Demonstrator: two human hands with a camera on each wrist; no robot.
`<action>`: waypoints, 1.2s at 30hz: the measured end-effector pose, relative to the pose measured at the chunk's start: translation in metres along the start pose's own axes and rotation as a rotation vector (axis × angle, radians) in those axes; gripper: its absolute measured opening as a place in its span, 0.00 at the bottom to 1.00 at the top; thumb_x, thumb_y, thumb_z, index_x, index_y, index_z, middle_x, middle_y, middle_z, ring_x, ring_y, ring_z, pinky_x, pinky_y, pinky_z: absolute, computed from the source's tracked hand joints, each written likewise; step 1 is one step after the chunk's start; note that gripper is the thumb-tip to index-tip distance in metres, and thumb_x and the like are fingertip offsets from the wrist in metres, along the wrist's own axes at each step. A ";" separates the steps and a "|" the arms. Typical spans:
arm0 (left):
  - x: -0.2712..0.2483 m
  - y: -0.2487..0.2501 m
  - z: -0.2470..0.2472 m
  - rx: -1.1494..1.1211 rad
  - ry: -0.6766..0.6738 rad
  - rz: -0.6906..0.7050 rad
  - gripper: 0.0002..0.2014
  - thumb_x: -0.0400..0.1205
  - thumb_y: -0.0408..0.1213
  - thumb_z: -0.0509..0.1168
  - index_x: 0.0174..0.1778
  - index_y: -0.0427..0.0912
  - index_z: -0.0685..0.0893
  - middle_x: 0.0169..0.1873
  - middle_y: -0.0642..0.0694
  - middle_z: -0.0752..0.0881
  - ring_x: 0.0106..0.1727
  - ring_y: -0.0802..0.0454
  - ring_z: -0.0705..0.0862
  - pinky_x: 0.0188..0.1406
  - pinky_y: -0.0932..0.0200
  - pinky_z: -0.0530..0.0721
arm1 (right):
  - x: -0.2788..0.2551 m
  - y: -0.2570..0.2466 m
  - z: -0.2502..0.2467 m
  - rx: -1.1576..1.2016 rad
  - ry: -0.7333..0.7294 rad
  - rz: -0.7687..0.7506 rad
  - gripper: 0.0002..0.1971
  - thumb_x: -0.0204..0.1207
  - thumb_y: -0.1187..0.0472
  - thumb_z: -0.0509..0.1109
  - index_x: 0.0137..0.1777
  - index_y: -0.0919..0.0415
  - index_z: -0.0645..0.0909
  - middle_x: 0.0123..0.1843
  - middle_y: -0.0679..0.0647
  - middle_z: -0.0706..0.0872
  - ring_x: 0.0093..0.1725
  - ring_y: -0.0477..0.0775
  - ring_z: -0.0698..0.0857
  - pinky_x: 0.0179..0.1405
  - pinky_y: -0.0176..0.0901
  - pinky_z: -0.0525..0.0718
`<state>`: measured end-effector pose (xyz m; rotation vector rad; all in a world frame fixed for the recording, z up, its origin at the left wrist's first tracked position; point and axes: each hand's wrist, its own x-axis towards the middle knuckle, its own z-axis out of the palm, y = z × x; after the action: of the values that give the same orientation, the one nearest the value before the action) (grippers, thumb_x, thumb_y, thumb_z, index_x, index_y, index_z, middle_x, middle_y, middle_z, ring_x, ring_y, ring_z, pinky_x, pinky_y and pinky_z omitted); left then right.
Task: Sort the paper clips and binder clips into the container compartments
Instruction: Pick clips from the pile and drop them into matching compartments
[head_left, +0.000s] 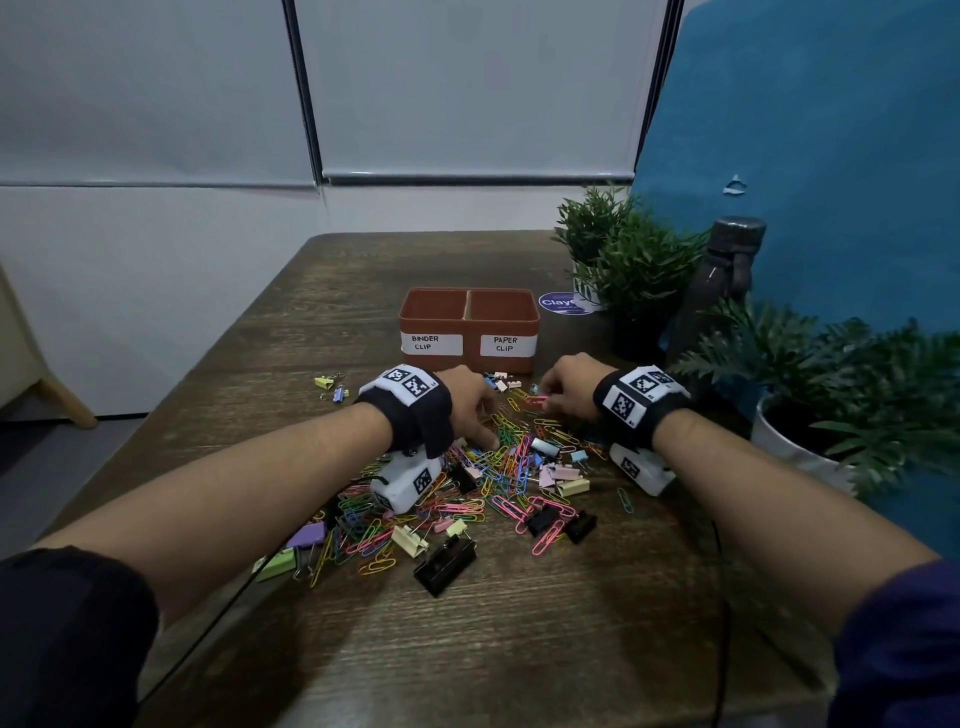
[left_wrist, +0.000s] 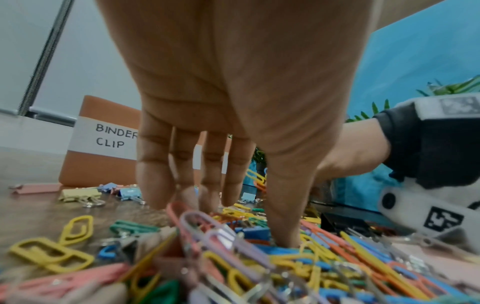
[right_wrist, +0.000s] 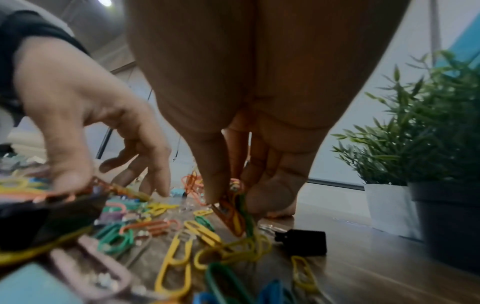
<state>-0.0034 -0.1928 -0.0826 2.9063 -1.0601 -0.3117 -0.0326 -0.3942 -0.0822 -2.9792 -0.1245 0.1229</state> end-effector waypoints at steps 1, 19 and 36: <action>0.001 0.002 -0.001 0.008 -0.010 -0.001 0.24 0.73 0.55 0.76 0.60 0.46 0.85 0.50 0.50 0.86 0.50 0.52 0.84 0.46 0.58 0.83 | 0.000 0.001 -0.002 0.018 0.008 0.010 0.08 0.78 0.55 0.75 0.52 0.58 0.89 0.49 0.51 0.89 0.50 0.51 0.86 0.52 0.46 0.84; -0.007 -0.013 -0.009 -0.359 0.140 0.054 0.06 0.74 0.39 0.78 0.45 0.48 0.91 0.36 0.55 0.90 0.38 0.60 0.87 0.43 0.62 0.86 | 0.005 0.006 -0.002 0.705 -0.016 0.038 0.06 0.80 0.63 0.73 0.48 0.67 0.85 0.49 0.71 0.90 0.25 0.53 0.82 0.29 0.44 0.79; 0.051 -0.060 -0.090 -0.997 0.520 -0.090 0.04 0.75 0.28 0.76 0.43 0.38 0.89 0.35 0.43 0.90 0.28 0.56 0.84 0.27 0.66 0.84 | 0.077 0.002 -0.067 0.994 0.423 0.159 0.11 0.82 0.70 0.68 0.36 0.63 0.82 0.39 0.58 0.88 0.31 0.57 0.83 0.36 0.43 0.86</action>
<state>0.0908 -0.1831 -0.0096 1.9568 -0.4691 -0.0386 0.0500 -0.3998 -0.0219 -1.9580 0.1783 -0.3306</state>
